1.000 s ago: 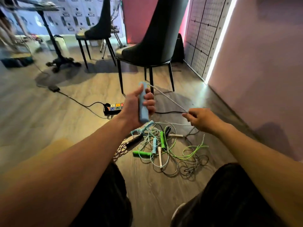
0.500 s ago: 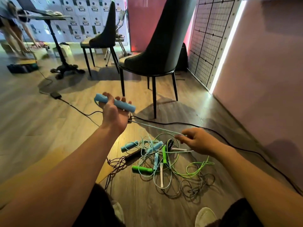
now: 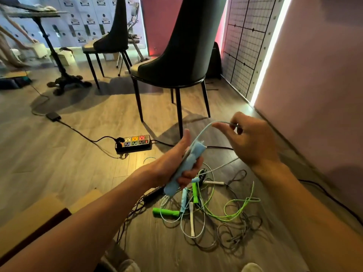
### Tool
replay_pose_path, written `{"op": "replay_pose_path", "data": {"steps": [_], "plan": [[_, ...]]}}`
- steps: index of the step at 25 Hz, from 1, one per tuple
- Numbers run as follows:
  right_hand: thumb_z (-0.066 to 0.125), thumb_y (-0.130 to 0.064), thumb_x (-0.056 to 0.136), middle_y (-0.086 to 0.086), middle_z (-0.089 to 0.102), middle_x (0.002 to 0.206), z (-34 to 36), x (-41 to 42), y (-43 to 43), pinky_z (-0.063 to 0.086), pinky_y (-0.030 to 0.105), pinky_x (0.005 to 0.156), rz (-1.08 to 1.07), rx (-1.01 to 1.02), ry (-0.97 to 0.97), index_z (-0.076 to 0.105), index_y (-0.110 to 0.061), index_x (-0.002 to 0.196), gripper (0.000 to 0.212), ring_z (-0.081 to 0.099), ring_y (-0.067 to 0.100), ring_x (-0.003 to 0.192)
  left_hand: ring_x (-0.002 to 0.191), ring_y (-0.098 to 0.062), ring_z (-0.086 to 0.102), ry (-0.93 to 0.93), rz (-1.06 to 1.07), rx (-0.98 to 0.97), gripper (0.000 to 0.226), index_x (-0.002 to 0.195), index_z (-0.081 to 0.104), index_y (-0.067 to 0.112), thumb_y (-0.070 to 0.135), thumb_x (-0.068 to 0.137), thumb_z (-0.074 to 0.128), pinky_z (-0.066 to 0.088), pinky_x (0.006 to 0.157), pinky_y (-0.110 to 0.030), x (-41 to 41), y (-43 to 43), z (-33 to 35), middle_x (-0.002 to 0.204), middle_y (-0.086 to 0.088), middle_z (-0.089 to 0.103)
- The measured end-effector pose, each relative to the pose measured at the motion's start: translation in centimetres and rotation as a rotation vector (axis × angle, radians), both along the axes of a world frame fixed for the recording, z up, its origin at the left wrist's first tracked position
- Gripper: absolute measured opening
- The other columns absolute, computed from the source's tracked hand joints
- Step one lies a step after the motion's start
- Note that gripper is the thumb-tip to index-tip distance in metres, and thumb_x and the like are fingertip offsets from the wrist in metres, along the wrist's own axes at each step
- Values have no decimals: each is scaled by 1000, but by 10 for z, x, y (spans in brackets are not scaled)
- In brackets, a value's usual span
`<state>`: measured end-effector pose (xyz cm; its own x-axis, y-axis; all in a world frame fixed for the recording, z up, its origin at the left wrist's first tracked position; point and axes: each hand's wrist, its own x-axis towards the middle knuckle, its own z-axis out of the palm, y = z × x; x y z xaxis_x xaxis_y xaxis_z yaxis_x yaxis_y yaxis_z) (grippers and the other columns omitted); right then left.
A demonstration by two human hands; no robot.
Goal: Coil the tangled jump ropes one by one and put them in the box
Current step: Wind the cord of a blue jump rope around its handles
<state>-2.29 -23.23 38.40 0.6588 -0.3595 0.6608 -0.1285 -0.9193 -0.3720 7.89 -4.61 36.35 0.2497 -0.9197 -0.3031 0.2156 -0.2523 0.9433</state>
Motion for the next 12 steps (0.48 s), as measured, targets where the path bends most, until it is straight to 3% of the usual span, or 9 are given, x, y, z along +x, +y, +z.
{"op": "replay_pose_path", "data": {"steps": [4, 7, 9, 12], "plan": [[36, -78, 86, -4, 47, 50, -23, 3, -10, 27, 26, 47, -91, 92, 179, 49, -17, 58, 69, 45, 17, 46, 39, -12, 31, 241, 29, -267, 73, 73, 47, 14, 79, 88, 17, 31, 44, -25, 3, -2, 10, 52, -1, 34], [30, -75, 89, -2, 51, 53, -39, 11, -1, 35, 28, 52, 82, 295, 380, 55, -8, 61, 77, 47, 15, 50, 41, -9, 33, 536, 90, -565, 63, 83, 48, 15, 69, 96, 18, 36, 45, -23, 7, 0, 18, 55, 4, 37], [31, -69, 91, -5, 52, 55, -51, 14, 14, 39, 27, 56, 265, 445, 585, 60, -7, 66, 73, 47, 9, 50, 49, -9, 37, 658, 260, -780, 46, 91, 47, 15, 52, 100, 21, 41, 53, -24, 15, 2, 21, 64, 3, 39], [34, -72, 89, -6, 48, 55, -64, 17, 28, 38, 29, 58, 378, 470, 684, 49, -16, 60, 65, 43, 8, 50, 61, -14, 46, 623, 607, -910, 22, 99, 44, 14, 27, 98, 26, 47, 68, -30, 37, 13, 22, 74, -1, 44]]}}
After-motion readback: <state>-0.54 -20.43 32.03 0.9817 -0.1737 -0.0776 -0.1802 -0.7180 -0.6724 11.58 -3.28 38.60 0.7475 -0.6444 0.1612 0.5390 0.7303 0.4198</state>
